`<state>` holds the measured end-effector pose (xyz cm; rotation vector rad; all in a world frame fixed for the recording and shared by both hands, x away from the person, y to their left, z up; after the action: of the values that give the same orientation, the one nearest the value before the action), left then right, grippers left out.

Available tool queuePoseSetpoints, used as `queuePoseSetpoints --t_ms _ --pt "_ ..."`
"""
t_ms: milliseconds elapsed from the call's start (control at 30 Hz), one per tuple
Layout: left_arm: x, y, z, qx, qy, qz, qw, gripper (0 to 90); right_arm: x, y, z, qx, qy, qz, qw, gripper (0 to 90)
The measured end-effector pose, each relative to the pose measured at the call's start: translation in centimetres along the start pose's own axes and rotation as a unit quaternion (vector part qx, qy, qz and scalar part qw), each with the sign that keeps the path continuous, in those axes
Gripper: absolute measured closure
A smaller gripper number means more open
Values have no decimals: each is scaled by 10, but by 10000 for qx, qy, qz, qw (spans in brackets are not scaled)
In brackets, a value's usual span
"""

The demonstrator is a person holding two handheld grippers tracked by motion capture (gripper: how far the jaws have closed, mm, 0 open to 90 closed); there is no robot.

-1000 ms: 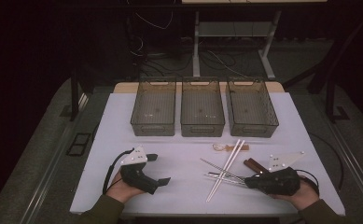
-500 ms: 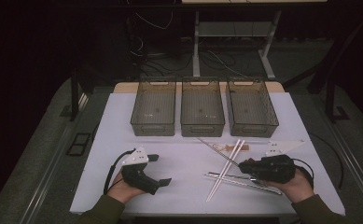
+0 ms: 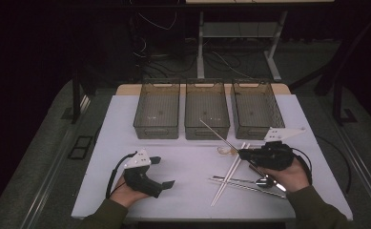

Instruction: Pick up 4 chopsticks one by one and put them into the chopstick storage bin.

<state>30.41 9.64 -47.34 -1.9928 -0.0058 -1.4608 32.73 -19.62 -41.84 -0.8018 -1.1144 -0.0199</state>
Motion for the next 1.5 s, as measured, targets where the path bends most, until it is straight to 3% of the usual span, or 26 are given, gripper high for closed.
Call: queuePoseSetpoints --t_ms 200,467,967,1500 --pt "0 0 1 12 19 -26 10000 0 17 9 -11 -244 249 -77 9994 850" --pt "0 -1 1 -1 10 -33 10000 0 40 22 -16 -428 363 -113 9984 850" --pt "0 0 1 -39 -7 -65 10000 0 91 57 -11 -612 208 43 9979 850" --pt "-3 2 -1 -29 29 -21 10000 0 132 98 -13 -757 282 354 9961 850"
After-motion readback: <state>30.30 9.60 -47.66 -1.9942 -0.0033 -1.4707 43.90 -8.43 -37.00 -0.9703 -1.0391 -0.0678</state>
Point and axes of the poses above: each handheld gripper's, and its own axes: y roughly forward along the jaws, x roughly out of its top, z roughly to its left, the point moved 8 cm from there along y, roughly forward along the jaws
